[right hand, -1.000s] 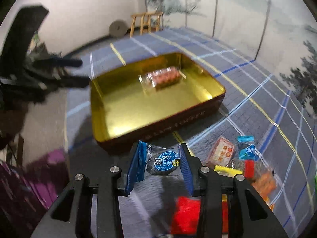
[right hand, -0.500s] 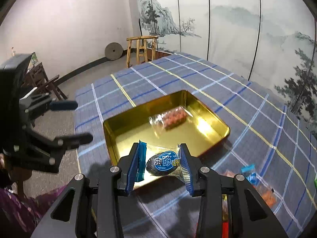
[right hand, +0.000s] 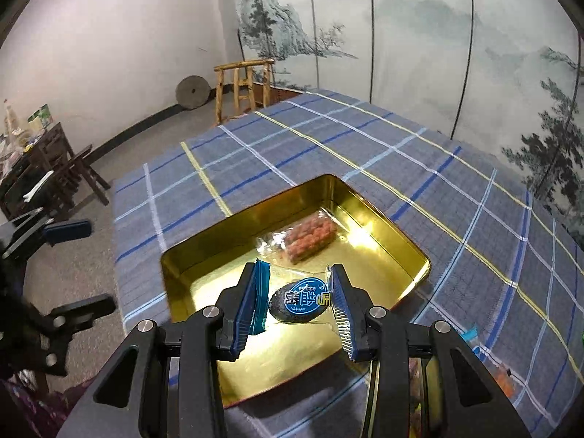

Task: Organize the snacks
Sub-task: 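Lower the blue candy into the tin with the right gripper and release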

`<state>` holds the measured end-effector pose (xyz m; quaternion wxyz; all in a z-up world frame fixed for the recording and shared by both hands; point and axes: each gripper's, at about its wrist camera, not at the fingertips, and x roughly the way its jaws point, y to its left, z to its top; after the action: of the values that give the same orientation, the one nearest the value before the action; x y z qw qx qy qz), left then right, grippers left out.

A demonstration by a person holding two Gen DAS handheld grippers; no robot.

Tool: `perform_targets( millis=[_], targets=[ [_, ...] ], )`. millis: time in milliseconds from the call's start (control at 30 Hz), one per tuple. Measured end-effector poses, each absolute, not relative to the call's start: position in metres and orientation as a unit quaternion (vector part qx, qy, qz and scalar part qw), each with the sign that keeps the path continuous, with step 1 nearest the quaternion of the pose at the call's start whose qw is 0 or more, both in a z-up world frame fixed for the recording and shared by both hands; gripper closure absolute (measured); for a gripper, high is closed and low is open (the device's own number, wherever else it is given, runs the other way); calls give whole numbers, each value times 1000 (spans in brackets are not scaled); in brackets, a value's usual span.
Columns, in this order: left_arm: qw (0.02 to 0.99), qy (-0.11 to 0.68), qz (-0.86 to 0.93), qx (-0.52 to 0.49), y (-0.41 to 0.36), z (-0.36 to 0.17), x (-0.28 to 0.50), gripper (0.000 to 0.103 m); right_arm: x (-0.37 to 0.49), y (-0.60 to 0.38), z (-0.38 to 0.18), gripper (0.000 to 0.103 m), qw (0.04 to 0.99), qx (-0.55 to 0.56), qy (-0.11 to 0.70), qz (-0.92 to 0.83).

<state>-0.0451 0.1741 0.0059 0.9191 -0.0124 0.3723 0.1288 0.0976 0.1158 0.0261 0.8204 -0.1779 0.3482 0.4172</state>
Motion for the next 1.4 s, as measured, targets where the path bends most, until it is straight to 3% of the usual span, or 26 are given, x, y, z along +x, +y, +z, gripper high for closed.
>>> perform_targets(
  millis=[600,833,1400],
  targets=[
    [918,371,140,11,178,-3,-42,21,165,134,-17,62,827,-152,409,356],
    [919,366,143,20,176,-2,-42,16,175,134,-26,62,828,-142,422,342],
    [920,365,141,21,177,-3,-42,15,184,146,-34,62,828,-138,432,330]
  ],
)
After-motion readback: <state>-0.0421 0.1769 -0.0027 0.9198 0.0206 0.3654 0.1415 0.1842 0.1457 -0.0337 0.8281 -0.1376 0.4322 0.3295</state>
